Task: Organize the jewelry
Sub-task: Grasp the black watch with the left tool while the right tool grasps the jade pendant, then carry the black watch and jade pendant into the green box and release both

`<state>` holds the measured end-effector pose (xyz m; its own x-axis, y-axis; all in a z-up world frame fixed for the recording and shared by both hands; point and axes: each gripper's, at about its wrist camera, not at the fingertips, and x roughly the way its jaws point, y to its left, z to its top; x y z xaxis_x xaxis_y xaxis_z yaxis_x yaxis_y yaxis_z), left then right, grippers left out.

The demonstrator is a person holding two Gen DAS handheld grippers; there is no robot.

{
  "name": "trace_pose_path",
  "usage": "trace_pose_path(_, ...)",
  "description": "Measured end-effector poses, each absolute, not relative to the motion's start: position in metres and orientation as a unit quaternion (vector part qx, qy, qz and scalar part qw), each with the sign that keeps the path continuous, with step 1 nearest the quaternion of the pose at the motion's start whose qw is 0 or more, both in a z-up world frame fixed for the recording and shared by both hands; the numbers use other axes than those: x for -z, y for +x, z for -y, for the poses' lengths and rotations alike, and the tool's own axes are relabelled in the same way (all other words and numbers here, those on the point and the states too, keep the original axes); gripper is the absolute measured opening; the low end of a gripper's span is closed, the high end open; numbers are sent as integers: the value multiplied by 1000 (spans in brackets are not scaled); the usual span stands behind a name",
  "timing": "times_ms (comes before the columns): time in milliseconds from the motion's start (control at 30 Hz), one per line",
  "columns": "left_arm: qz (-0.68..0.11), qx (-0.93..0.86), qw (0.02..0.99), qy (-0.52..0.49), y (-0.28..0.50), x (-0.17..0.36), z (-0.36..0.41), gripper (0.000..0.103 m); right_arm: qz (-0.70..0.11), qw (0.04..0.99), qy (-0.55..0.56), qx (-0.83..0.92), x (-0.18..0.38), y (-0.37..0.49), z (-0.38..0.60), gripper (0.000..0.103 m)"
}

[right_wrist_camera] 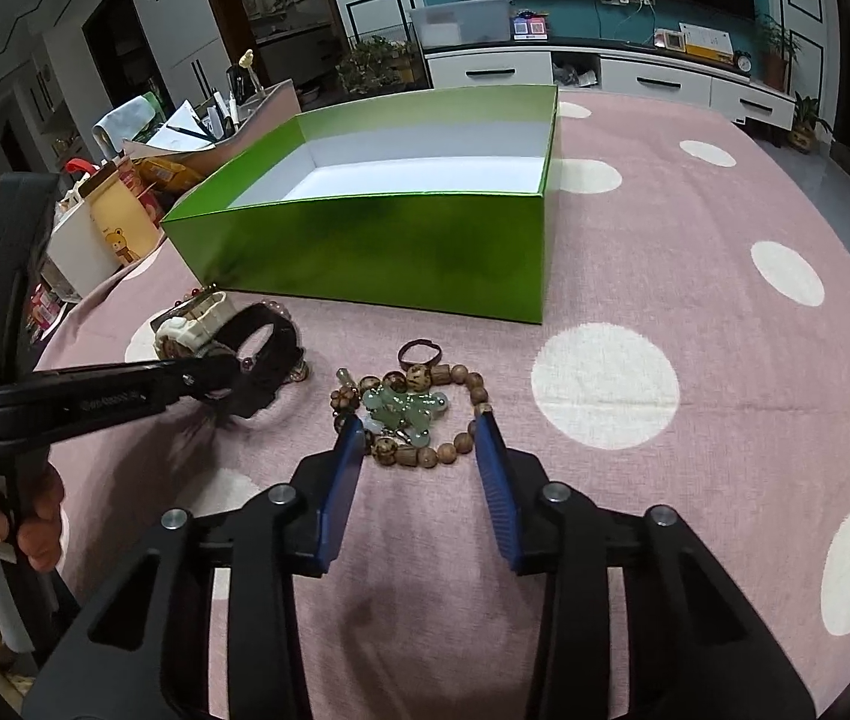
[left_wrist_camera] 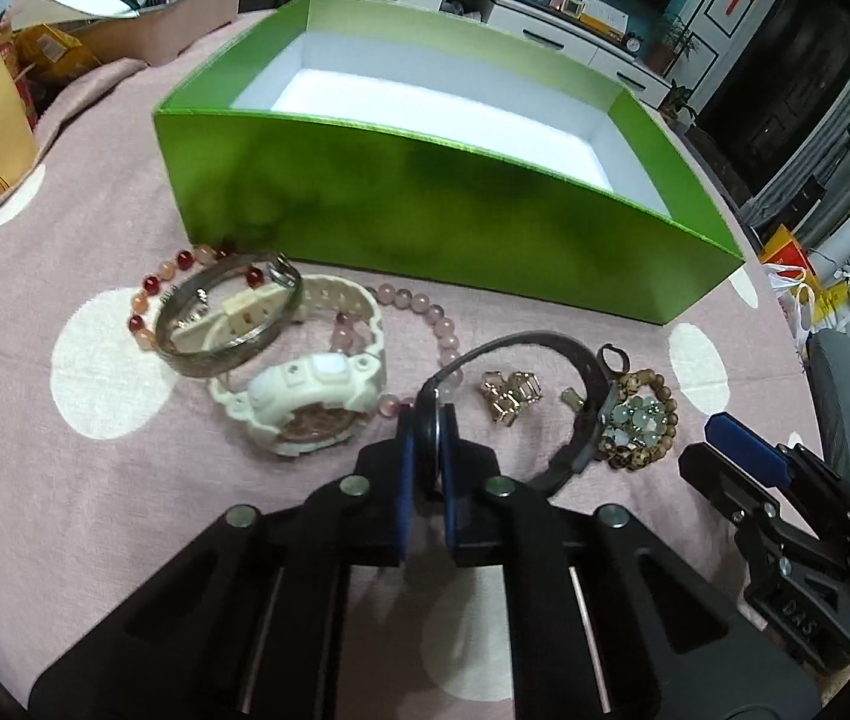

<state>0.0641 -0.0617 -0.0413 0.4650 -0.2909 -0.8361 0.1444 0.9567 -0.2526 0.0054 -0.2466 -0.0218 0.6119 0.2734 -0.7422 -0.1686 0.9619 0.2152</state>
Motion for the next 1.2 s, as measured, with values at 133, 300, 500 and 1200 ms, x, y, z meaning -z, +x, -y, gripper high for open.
trace_pose_path(133, -474, 128, 869, -59, 53, 24, 56, 7, -420, 897, 60, -125, 19, 5, 247, 39)
trace_pose_path(300, -466, 129, 874, -54, 43, 17, 51, 7, -425, 894, 37, -141, 22, 12, 235, 40)
trace_pose_path(500, -466, 133, 873, -56, 40, 16, 44, 7, -434, 889, -1, -145, 33, 32, 222, 35)
trace_pose_path(1200, -441, 144, 884, -50, 34, -3, 41, 7, -365, 913, 44, -177, -28, 14, 240, 12)
